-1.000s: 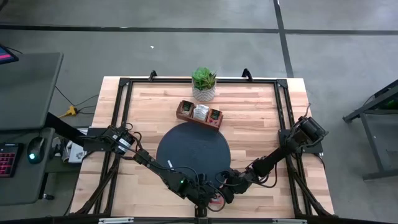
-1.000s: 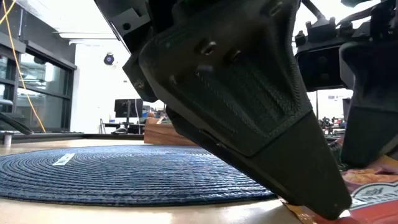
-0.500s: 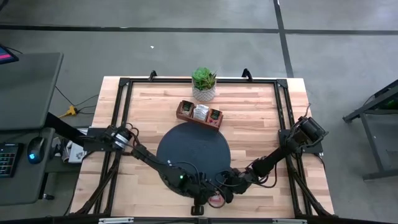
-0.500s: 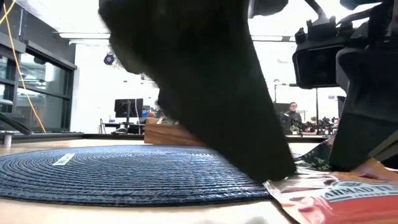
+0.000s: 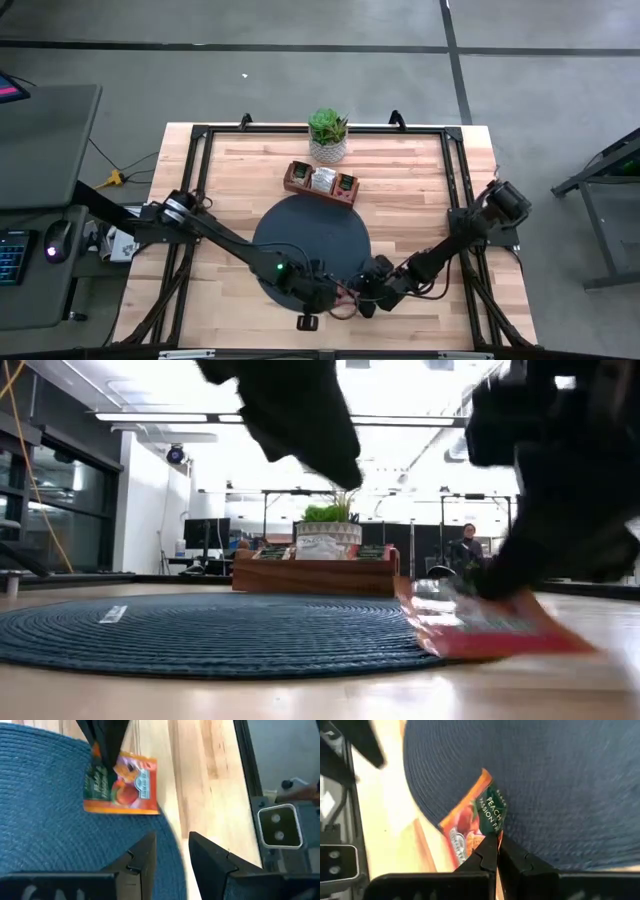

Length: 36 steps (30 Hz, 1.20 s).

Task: Pick & Place Tea
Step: Put the orange tea bag into the right section of the wooden organizer

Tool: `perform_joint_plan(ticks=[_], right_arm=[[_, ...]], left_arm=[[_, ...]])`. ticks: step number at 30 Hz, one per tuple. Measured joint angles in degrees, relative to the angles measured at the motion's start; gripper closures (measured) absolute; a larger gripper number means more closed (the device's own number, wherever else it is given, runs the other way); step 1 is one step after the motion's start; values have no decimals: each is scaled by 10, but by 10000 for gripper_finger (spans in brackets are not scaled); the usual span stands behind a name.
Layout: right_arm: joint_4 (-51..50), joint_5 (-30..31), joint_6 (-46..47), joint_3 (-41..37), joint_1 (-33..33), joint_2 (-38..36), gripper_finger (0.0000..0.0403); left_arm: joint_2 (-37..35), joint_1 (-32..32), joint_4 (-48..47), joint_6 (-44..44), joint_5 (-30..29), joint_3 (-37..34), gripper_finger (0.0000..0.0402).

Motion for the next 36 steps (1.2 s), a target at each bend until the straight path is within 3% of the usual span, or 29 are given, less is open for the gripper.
perform_joint_plan(ticks=[7, 12, 18, 25, 32, 36], right_arm=[[-154, 42, -63, 47, -8, -65, 403], [-243, 99, -134, 89, -29, -101, 403], [-274, 125, -226, 94, -114, -129, 403], [-260, 92, -310, 73, -242, -168, 402], [-216, 5, -407, 68, -370, -182, 402], [-195, -56, -455, 68, -426, -168, 402]], left_arm=[[-57, -1, 96, -28, -13, -118, 287], [-112, -8, 284, -78, -16, -252, 287], [-152, -8, 586, -148, -27, -413, 287], [-154, -8, 883, -189, -34, -539, 287], [-154, -8, 1002, -193, -61, -617, 287], [-154, -8, 1021, -195, -62, -639, 287]])
